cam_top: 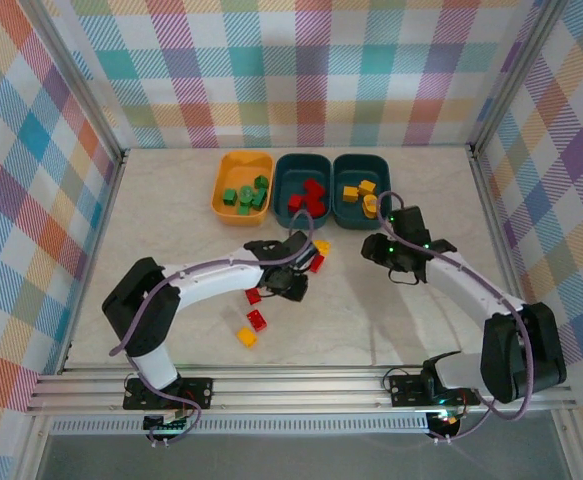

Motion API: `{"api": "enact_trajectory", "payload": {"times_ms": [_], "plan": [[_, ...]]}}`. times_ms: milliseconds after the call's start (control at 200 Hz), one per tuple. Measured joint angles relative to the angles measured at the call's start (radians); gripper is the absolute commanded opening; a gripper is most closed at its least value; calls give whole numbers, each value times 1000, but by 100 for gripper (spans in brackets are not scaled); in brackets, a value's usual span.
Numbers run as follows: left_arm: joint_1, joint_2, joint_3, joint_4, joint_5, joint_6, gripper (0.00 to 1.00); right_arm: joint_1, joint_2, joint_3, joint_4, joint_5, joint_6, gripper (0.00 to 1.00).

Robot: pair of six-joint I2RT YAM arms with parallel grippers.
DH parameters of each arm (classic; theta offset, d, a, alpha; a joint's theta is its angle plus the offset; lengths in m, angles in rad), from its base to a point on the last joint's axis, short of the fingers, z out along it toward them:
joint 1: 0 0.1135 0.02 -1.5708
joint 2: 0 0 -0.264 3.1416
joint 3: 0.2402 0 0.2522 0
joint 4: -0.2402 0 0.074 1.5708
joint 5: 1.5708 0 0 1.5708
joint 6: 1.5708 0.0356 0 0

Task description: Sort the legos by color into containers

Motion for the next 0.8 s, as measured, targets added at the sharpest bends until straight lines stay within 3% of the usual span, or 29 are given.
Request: {"api": "enact_trajectory", "payload": {"times_ms": [245,580,800], "plan": [[44,237,457,-30,91,3,18,-94,-126,-123,-18,-34,52,46],[199,770,1295,-139,272,-1,22,-107,-230,-203,-41,-82,75,47],[191,877,1414,-131,282,-39,34,-107,-282,-232,-42,-105,75,48]]}}
